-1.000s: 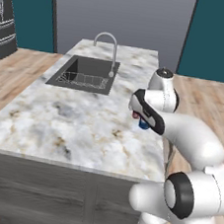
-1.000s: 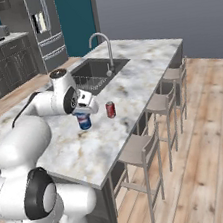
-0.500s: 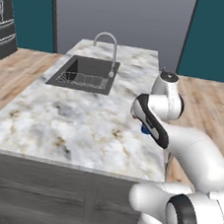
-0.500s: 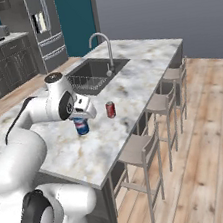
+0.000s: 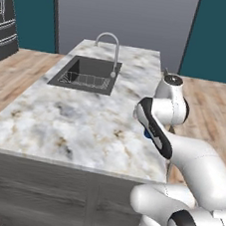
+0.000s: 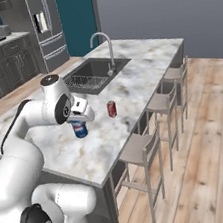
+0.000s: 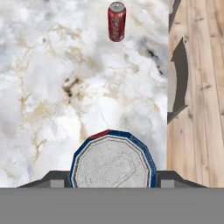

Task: Four empty soda cans are scattered around the kitchen. Gather all the cans and cluster them next to the stove for recycling.

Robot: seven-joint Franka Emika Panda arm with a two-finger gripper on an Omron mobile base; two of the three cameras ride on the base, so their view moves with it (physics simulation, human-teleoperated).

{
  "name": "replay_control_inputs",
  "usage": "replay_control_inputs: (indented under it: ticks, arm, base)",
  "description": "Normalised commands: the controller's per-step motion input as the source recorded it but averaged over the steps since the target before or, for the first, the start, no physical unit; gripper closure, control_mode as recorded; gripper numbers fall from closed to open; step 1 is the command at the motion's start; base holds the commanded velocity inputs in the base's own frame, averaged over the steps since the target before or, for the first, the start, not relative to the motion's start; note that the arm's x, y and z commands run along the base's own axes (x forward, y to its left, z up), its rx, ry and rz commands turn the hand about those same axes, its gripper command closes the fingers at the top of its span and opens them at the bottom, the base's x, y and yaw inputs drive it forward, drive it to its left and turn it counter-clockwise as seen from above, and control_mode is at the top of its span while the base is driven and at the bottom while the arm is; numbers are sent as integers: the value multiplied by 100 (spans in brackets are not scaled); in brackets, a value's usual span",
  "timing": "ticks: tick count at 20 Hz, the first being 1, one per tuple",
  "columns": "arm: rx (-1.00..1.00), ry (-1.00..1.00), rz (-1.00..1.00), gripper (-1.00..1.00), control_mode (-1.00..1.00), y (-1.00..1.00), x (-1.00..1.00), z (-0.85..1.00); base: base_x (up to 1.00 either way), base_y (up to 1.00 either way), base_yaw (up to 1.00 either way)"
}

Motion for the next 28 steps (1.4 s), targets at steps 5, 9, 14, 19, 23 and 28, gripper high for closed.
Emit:
replay_control_inputs:
  ticks: [5, 9, 14, 19, 23, 28]
  arm:
    - [0, 0, 0, 100, 100, 0, 0, 0]
    - [0, 0, 0, 100, 100, 0, 0, 0]
    - [0, 0, 0, 100, 100, 0, 0, 0]
    - [0, 0, 0, 100, 100, 0, 0, 0]
    - [0, 0, 0, 100, 100, 0, 0, 0]
    - [0, 0, 0, 100, 100, 0, 0, 0]
  base:
    - [-50, 4, 4]
    - [-59, 4, 4]
    - [-58, 13, 2]
    - [-60, 21, 3]
    - [-42, 38, 8]
    - [-7, 61, 24]
